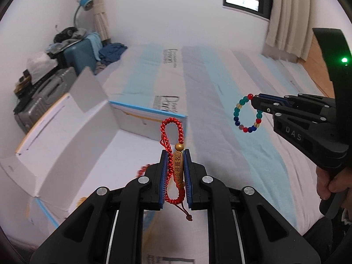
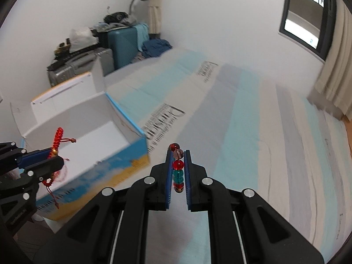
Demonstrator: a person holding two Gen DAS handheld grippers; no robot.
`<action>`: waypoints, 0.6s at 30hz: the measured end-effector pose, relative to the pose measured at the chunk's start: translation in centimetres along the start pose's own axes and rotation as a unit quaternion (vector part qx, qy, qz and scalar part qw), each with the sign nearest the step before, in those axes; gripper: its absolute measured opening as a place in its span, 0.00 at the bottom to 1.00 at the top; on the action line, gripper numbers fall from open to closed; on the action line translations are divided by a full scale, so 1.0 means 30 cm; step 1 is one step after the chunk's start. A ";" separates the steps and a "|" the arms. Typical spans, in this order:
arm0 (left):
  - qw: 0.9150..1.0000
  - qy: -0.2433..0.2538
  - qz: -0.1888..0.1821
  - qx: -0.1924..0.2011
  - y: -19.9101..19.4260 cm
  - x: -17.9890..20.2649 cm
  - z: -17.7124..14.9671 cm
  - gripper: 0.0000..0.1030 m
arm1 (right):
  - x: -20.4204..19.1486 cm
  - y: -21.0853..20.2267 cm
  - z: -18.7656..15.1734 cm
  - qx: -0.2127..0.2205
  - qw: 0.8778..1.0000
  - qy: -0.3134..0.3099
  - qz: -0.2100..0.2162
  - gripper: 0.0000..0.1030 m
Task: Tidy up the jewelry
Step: 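Carry the red string bracelet and multicolour bracelet over the box with both tools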
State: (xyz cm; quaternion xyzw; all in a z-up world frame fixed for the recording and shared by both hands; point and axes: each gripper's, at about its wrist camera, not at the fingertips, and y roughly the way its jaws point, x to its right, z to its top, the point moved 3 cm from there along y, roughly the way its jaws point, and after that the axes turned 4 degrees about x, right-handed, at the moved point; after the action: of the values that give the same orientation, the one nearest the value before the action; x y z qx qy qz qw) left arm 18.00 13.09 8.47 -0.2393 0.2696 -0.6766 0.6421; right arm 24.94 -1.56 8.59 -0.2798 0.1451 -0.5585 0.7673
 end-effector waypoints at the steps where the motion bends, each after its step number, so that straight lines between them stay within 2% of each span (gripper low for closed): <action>1: 1.000 -0.004 0.005 0.002 -0.018 -0.029 0.001 0.13 | -0.027 -0.005 0.014 0.003 1.000 -0.004 0.004 0.09; 11: 0.999 -0.033 0.039 0.001 -0.074 -0.264 -0.026 0.13 | -0.303 0.003 0.115 0.020 0.998 -0.034 0.058 0.09; 18: 0.997 -0.054 0.052 -0.029 -0.031 -0.415 -0.096 0.13 | -0.483 0.077 0.104 -0.010 0.993 -0.055 0.107 0.09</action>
State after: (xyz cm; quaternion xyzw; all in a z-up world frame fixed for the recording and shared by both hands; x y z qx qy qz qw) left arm 16.14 25.70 7.24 -0.2793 0.2664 -0.6204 0.6827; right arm 23.56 13.37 8.43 -0.3008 0.1375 -0.4550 0.8268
